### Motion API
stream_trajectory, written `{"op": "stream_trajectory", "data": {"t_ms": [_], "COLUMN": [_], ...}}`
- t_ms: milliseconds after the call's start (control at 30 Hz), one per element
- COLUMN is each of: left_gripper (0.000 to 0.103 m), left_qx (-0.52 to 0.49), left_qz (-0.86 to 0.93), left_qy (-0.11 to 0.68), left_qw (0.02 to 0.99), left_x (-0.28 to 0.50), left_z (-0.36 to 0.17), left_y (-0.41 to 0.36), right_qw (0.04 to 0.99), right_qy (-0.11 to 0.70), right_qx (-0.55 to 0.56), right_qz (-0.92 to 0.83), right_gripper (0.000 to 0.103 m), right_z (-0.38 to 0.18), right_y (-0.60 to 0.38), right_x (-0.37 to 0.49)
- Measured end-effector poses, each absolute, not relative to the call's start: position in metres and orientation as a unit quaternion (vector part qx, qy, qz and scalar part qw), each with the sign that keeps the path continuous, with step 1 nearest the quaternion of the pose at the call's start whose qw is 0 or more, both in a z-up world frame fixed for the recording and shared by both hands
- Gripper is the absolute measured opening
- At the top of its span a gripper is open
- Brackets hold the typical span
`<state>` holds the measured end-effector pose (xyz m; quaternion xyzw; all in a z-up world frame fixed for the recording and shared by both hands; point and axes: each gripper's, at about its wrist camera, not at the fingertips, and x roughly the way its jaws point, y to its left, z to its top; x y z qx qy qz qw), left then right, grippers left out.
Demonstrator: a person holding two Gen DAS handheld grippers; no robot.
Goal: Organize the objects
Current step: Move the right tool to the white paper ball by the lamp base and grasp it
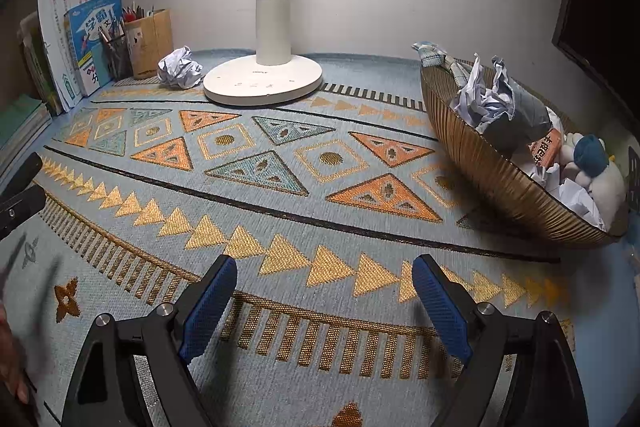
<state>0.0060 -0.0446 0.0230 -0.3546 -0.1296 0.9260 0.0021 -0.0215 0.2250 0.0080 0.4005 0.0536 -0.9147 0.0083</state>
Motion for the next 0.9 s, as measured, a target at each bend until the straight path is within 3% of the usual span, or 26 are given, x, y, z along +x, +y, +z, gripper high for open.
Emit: {"op": "stream_trajectory", "data": {"t_ms": [233,400,500,667,900], "left_gripper": [0.102,0.102,0.102,0.102,0.102], "left_qx": [-0.362,-0.393,-0.38,-0.356,-0.354], "left_qz": [0.924,0.91,0.913,0.916,0.911], "left_qy": [-0.123,-0.127,-0.146,-0.181,-0.208], "left_qw": [-0.001,0.043,0.032,0.033,0.038], "left_x": [0.004,-0.011,-0.032,-0.092,-0.137], "left_z": [0.021,0.022,0.039,0.053,0.02], "left_y": [-0.042,-0.049,-0.073,-0.104,-0.112], "right_qw": [0.014,0.092,0.133,0.181,0.187], "right_qy": [0.064,0.07,0.05,0.037,0.035], "right_qx": [0.401,0.428,0.418,0.372,0.386], "right_qz": [-0.914,-0.896,-0.897,-0.91,-0.903], "right_gripper": [0.088,0.085,0.071,0.071,0.071], "right_z": [0.008,0.01,0.035,0.063,0.04], "right_y": [0.219,0.202,0.184,0.134,0.08], "right_x": [-0.023,-0.047,-0.076,-0.143,-0.24]}}
